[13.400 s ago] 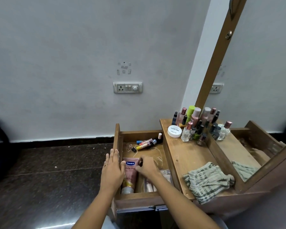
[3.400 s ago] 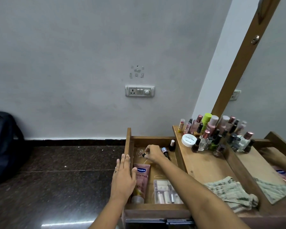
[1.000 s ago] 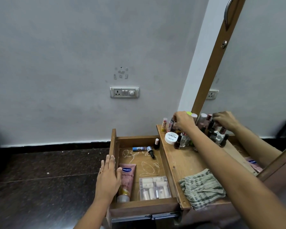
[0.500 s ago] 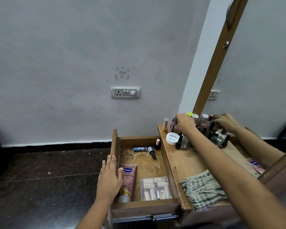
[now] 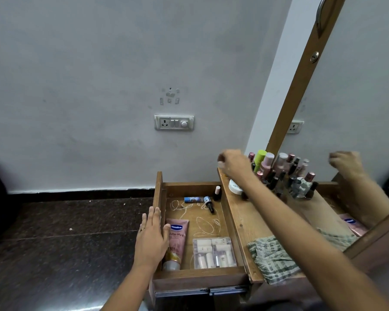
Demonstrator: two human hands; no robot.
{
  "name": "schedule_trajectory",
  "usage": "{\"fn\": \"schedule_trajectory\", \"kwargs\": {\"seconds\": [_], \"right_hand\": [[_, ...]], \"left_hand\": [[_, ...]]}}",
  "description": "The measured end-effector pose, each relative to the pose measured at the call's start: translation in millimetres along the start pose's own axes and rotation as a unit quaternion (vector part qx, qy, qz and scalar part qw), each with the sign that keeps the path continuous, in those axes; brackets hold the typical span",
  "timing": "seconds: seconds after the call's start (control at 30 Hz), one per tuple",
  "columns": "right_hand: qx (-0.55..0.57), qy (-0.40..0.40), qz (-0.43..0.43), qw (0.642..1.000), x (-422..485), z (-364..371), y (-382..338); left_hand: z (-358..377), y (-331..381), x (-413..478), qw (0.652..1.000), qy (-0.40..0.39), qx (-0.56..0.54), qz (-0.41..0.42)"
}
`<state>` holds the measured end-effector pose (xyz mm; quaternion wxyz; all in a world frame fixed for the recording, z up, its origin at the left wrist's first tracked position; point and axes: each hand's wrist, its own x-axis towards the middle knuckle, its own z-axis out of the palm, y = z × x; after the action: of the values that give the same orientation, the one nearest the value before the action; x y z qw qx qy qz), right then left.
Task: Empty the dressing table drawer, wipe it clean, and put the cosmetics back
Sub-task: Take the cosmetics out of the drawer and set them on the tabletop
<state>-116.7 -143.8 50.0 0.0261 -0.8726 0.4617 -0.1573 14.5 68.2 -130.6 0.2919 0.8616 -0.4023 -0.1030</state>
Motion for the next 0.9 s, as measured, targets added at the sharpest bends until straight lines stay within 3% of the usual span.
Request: {"fn": "schedule_trajectory", "kwargs": {"seconds": [0.1,0.17,0.27,0.5,0.9], "right_hand": [[-0.003,-0.102,-0.041,0.994,-4.9,51.0,-23.8],[-0.035,-0.185,-0.029,0.982,-8.4,81.7,-31.2],[-0.05,-0.244,0.031,0.968,-12.1,126.5,-23.9],[-0.103,-0.209,0.083,0.969,-17.1,168.9,-7.7],[-0.142,-0.189,0.063,0.97,-7.2,174.0,-10.9]], "left_hand": [[-1.8,1.1,-0.8,1.0,0.0,-0.003,0.002],[-2.4,1.5,-1.3,1.0,-0.002,-0.008,0.004],[-2.5,0.7,-1.0,1.0,-0.001,-0.008,0.006],[0.2,-0.2,-0.1,1.0,0.0,-0.007,0.0],[0.1,0.8,1.3,1.0,-0.002,-0.002,-0.004]]}}
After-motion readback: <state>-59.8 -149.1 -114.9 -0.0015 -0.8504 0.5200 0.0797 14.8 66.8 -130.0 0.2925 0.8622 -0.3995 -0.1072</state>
